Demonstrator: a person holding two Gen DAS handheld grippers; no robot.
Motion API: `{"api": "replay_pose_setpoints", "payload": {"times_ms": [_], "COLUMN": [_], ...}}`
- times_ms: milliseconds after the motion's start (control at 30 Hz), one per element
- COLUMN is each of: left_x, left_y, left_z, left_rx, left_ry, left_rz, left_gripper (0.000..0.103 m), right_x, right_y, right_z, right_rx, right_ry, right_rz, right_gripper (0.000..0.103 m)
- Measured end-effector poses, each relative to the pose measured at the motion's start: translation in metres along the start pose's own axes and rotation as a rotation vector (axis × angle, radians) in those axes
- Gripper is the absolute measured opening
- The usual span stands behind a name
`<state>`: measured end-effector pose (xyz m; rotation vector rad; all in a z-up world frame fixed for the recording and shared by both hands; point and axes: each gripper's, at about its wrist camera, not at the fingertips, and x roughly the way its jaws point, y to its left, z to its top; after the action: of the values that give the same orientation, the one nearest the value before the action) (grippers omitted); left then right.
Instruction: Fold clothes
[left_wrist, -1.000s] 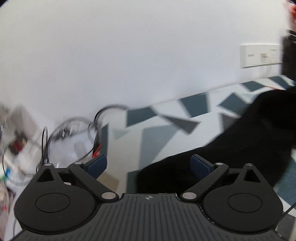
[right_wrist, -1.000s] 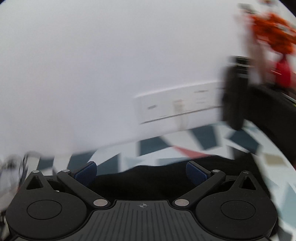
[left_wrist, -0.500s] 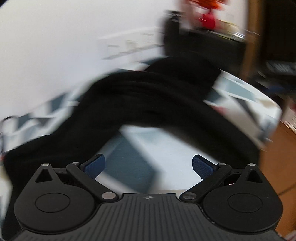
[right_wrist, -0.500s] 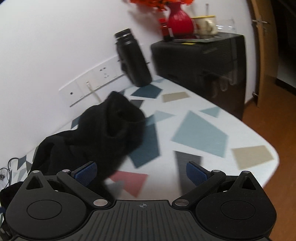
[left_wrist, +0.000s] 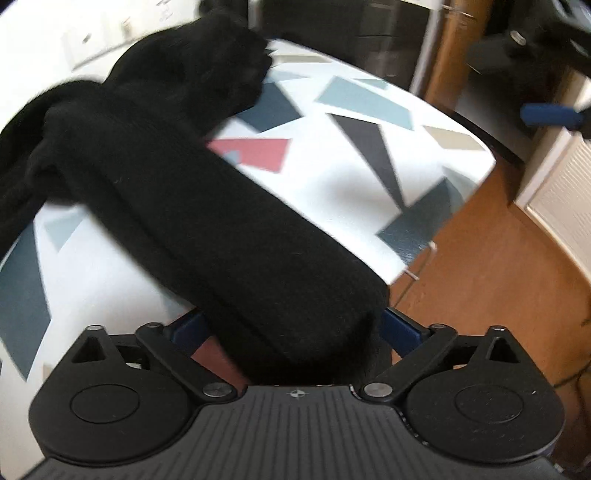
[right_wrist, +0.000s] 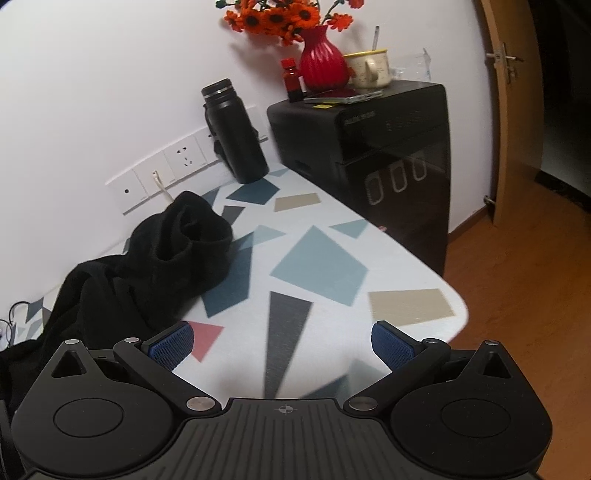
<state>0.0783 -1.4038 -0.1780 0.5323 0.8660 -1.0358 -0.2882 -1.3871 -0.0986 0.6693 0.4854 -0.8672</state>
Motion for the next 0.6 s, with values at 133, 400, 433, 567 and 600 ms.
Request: {"api": "replay_pose_setpoints", "payload": {"times_ms": [133,400,433,567,600], "left_x": [-0.011,-0.073,-0.086,-0.159,-0.179], "left_y": [0.007,0.039,0.043,0.074,0.085], "left_z": [-0.001,0.002,0.003,0.008,0.009], "left_rx": [-0.002,-0.113,-0.125,-0.163,-0.181], "left_ry": [-0.016,-0.105,-0.134,-0.304,-0.353], "left_rz": [0.031,-0.056,-0.059,-0.025,0.000], "left_gripper": [0.046,0.021,0.021,0.021,0.021], "right_x": [-0.003,0.021,0.024,0.038,0.040], "right_y": [-0.006,0.026,0.033,0.063,0.070], "right_z": [0.002,0.016,0.019,0.029,0.032], "right_rx": [0.005,-0.033,-0.037,-0.066,-0.066], "right_ry": [-0.003,0.024,0.026,0.032,0.033], "right_rz": [0.003,0.090,0.109,0.159,0.173], "right_gripper": [0.102,0.102,0.102,0.102,0.102]}}
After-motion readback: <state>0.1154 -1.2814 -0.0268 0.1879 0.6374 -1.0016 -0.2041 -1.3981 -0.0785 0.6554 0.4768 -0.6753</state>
